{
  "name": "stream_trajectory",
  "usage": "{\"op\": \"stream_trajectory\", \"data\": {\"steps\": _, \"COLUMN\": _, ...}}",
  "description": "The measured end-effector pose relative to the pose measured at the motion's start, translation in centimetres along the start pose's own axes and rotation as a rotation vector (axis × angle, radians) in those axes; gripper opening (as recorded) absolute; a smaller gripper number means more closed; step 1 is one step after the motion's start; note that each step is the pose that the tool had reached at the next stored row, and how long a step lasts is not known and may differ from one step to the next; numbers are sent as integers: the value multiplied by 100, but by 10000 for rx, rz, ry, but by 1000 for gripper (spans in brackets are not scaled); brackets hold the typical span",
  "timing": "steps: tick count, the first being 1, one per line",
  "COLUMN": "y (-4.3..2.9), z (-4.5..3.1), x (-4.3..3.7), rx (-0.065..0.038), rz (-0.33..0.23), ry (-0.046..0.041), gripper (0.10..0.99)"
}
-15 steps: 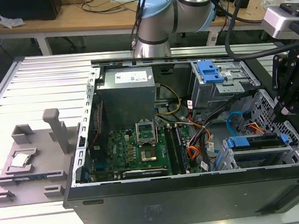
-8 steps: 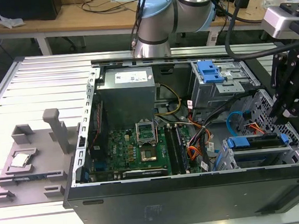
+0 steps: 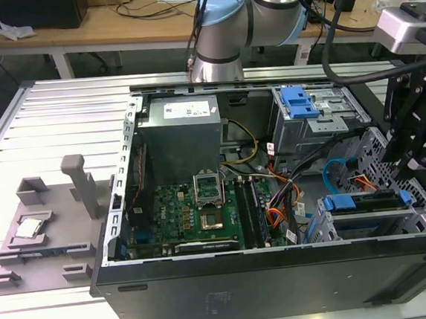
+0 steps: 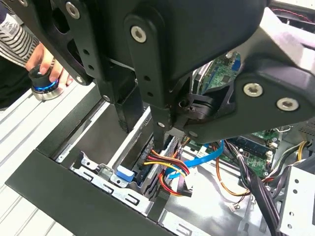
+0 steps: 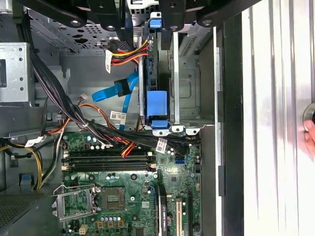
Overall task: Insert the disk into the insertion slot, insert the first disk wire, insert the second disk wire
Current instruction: 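Insert the second disk wire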
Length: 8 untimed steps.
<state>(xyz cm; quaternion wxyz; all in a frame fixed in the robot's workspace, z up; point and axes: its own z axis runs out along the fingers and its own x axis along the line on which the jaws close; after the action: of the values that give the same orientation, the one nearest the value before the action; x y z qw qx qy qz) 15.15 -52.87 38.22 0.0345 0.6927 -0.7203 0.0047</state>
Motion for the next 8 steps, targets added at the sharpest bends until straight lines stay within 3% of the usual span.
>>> {"op": "stream_trajectory", "data": {"steps": 2, "y": 0, "z": -20, "x": 1, "rx": 0, "rz": -1, "ry": 1, "gripper": 361}}
{"op": "stream_trajectory", "data": {"steps": 5, "y": 4, "z": -110, "x": 6, "rx": 0, "rz": -1, "ry": 0, "gripper": 361}}
{"op": "stream_trajectory", "data": {"steps": 8, "y": 5, "z": -115, "x": 6, "rx": 0, "rz": -1, "ry": -3, "gripper": 361}}
